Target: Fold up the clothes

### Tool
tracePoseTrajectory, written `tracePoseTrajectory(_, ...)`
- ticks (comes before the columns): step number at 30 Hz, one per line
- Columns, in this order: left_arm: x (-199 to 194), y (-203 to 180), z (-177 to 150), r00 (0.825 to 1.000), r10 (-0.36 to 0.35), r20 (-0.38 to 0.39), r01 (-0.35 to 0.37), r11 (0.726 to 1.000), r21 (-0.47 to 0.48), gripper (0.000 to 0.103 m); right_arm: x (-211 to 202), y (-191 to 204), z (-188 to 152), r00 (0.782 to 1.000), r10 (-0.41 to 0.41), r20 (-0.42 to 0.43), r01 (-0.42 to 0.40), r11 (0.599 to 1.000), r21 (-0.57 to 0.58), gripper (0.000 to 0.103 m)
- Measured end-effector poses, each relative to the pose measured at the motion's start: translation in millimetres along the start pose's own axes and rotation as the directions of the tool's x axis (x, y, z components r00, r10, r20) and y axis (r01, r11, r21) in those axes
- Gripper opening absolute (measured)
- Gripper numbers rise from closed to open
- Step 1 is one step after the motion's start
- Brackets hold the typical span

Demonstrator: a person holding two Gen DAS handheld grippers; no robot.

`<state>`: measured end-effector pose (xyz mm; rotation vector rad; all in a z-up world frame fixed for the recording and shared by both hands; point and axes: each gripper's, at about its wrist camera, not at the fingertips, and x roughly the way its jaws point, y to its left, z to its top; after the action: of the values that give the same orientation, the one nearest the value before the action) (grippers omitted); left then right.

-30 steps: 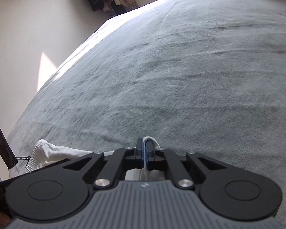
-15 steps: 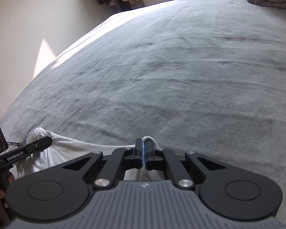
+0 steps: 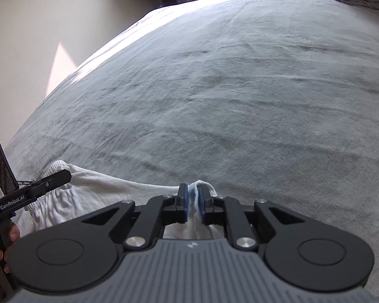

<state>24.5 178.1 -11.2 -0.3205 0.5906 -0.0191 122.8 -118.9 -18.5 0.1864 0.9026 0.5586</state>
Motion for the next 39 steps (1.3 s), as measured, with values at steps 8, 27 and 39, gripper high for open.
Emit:
tracePoseTrajectory(8, 3, -27, -5, 0.997, -0.057, -0.044, 0.059, 0.996, 0.064, 0.043, -26, -14, -6, 0.999, -0.007, 0.044, 0.004, 0.998, 0.068, 0.045)
tracePoseTrajectory(27, 13, -79, -24, 0.979, -0.157, -0.132, 0.178, 0.969, 0.170, 0.047, -114, -67, -51, 0.968, -0.136, 0.212, 0.108, 0.984, 0.139, 0.045)
tracePoseTrajectory(39, 23, -128, -46, 0.974, -0.187, -0.129, 0.222, 0.905, 0.363, 0.047, -121, -67, -74, 0.966, -0.155, 0.207, 0.190, 0.968, -0.162, 0.045)
